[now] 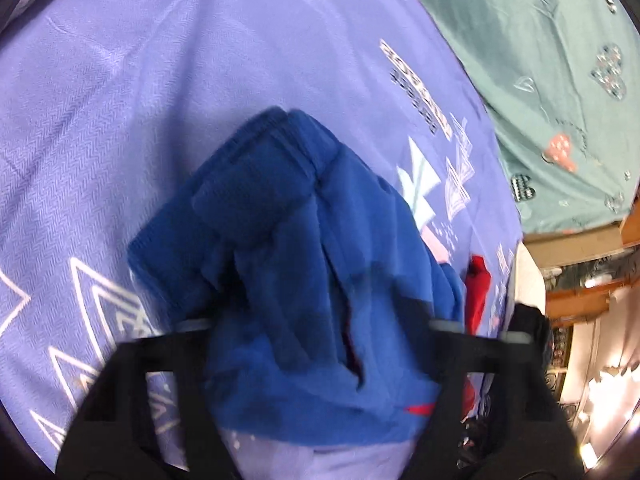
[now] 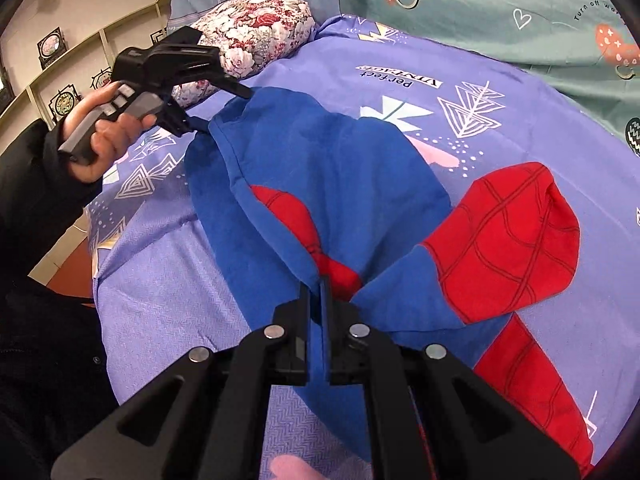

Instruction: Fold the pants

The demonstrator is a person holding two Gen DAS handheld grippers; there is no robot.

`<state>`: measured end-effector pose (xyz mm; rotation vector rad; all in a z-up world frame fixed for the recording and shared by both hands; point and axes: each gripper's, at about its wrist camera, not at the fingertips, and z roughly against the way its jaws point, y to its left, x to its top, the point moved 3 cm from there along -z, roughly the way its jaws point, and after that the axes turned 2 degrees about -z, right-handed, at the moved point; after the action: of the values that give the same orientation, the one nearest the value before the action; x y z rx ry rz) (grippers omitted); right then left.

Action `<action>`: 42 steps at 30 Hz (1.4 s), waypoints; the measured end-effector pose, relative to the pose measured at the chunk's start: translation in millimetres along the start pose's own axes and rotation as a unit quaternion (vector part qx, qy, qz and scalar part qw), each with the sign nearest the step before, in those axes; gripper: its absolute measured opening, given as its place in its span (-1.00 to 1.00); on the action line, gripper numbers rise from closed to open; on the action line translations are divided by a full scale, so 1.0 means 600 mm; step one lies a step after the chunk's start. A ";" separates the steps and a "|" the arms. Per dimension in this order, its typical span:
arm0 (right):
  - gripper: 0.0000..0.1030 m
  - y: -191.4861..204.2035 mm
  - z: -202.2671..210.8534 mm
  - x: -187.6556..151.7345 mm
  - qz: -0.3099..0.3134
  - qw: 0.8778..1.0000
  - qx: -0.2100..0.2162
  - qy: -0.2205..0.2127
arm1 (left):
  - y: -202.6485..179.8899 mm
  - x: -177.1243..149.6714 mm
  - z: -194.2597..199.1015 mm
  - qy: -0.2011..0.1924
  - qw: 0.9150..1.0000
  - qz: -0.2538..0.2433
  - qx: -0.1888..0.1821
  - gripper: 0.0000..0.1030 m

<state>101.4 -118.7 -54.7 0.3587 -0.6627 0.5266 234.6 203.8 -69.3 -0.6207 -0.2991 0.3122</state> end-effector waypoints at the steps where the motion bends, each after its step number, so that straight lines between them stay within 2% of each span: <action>1: -0.92 0.001 0.001 0.001 0.000 1.000 0.001 -0.001 | 0.000 0.001 0.000 0.002 1.000 -0.005 0.003 -0.62; 2: -0.92 0.002 0.006 0.002 0.001 1.000 0.001 -0.006 | -0.002 0.000 0.004 0.002 1.000 -0.014 0.003 -0.77; 6: -0.92 0.012 0.035 0.005 0.004 1.000 0.013 -0.022 | -0.024 -0.026 0.047 -0.017 0.997 -0.071 0.020 -0.78; 10: -0.92 0.043 0.052 -0.009 0.032 0.999 0.021 -0.019 | -0.013 -0.049 0.076 -0.020 0.994 -0.099 0.034 -0.78; 14: -0.92 0.049 0.025 -0.029 0.028 0.999 0.017 0.007 | 0.022 -0.060 0.052 -0.009 0.993 -0.098 0.066 -0.78; 18: -0.93 0.054 -0.008 -0.041 0.036 0.999 -0.009 0.034 | 0.022 -0.070 0.034 -0.025 0.986 -0.127 0.104 -0.76; 23: -0.92 0.068 -0.026 -0.052 0.055 0.996 -0.037 0.060 | 0.019 -0.081 0.023 -0.032 0.978 -0.148 0.140 -0.52; 24: -0.81 0.071 -0.025 -0.054 0.058 0.996 -0.037 0.062 | 0.021 -0.083 0.024 -0.027 0.979 -0.148 0.139 -0.48; 25: -0.65 0.073 -0.021 -0.054 0.056 0.996 -0.034 0.059 | 0.022 -0.085 0.027 -0.021 0.980 -0.146 0.134 -0.35; 26: -0.52 0.073 -0.015 -0.052 0.051 0.997 -0.027 0.055 | 0.023 -0.089 0.030 -0.012 0.981 -0.144 0.127 -0.11; 27: -0.29 0.072 0.000 -0.047 0.041 0.998 -0.015 0.042 | 0.020 -0.096 0.035 0.001 0.982 -0.145 0.122 -0.02; 28: -0.19 0.070 0.017 -0.039 0.032 0.999 -0.007 0.029 | 0.017 -0.103 0.045 0.005 0.981 -0.151 0.124 0.18; 29: -0.19 0.064 0.039 -0.029 0.018 1.000 0.004 0.010 | 0.014 -0.109 0.057 0.004 0.979 -0.158 0.130 0.46; 30: -0.15 0.051 0.063 -0.017 -0.002 1.000 0.013 -0.010 | 0.007 -0.117 0.080 -0.007 0.976 -0.169 0.135 0.52; 32: -0.03 0.011 0.099 0.010 -0.045 0.998 -0.010 -0.042 | -0.010 -0.129 0.121 -0.033 0.975 -0.184 0.120 0.58; 34: 0.37 -0.061 0.112 0.044 -0.111 0.989 -0.078 -0.053 | -0.031 -0.138 0.140 -0.052 0.970 -0.206 0.120 0.59; 35: 0.42 -0.086 0.109 0.056 -0.134 0.985 -0.102 -0.048 | -0.050 -0.146 0.140 -0.061 0.965 -0.225 0.123 0.60; 39: 0.44 -0.182 0.028 0.118 -0.205 0.965 -0.162 -0.003 | -0.096 -0.166 0.077 -0.046 0.956 -0.261 0.122 0.60; 42: 0.40 -0.205 -0.060 0.134 -0.197 0.953 -0.220 0.065 | -0.089 -0.167 0.023 -0.021 0.959 -0.253 0.125 0.60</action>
<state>242.1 -173.7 -46.0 0.0284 -0.5433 0.0121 148.8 132.8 -44.0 -0.2713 -0.4395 -0.1303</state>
